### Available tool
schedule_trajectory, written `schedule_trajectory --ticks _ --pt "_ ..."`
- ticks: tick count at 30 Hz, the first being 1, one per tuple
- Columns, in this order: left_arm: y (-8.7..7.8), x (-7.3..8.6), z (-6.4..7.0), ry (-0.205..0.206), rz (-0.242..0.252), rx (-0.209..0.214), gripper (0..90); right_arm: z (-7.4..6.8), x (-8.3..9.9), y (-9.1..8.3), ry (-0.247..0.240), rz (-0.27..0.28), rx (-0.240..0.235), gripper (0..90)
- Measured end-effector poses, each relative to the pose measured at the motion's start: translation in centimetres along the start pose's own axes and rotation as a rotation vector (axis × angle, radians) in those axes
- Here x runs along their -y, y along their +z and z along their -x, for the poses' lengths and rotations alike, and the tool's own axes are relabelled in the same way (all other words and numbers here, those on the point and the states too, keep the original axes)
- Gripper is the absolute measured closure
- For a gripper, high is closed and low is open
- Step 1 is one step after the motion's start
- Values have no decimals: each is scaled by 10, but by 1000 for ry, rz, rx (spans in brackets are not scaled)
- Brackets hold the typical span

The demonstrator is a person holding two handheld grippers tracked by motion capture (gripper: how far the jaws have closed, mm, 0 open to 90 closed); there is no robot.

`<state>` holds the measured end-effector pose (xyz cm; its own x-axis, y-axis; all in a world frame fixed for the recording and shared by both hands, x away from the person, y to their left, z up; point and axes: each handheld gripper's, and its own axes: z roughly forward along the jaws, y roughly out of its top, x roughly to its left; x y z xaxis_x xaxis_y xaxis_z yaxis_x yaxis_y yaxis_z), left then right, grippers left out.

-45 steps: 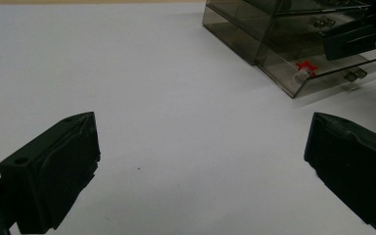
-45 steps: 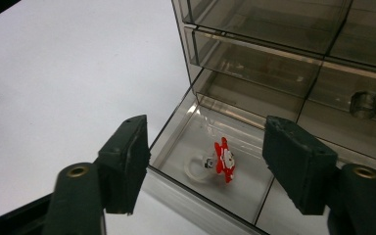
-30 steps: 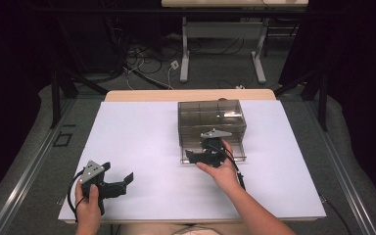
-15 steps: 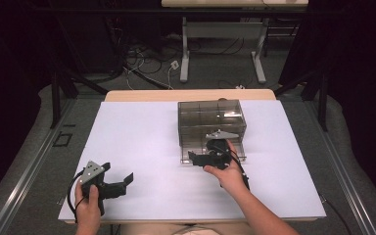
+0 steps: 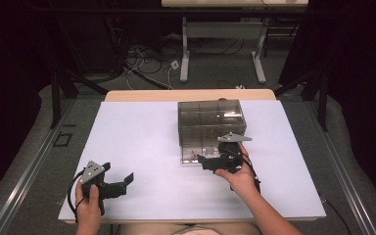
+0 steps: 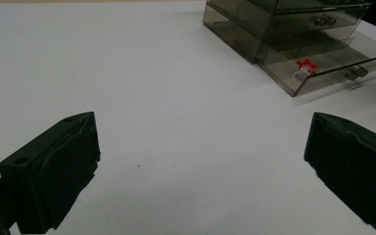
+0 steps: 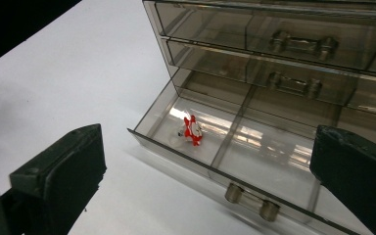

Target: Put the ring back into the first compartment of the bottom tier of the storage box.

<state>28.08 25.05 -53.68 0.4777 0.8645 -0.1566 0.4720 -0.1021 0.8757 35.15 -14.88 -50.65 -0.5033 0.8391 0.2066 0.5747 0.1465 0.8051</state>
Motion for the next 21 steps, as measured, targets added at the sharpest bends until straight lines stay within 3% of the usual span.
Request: schedule_trajectory --ticks 9,21 --pt "0 0 0 -1 -1 -2 2 9 7 -19 4 44 58 0" --pt "0 0 0 0 -1 -2 2 19 19 -40 -32 60 129 0"
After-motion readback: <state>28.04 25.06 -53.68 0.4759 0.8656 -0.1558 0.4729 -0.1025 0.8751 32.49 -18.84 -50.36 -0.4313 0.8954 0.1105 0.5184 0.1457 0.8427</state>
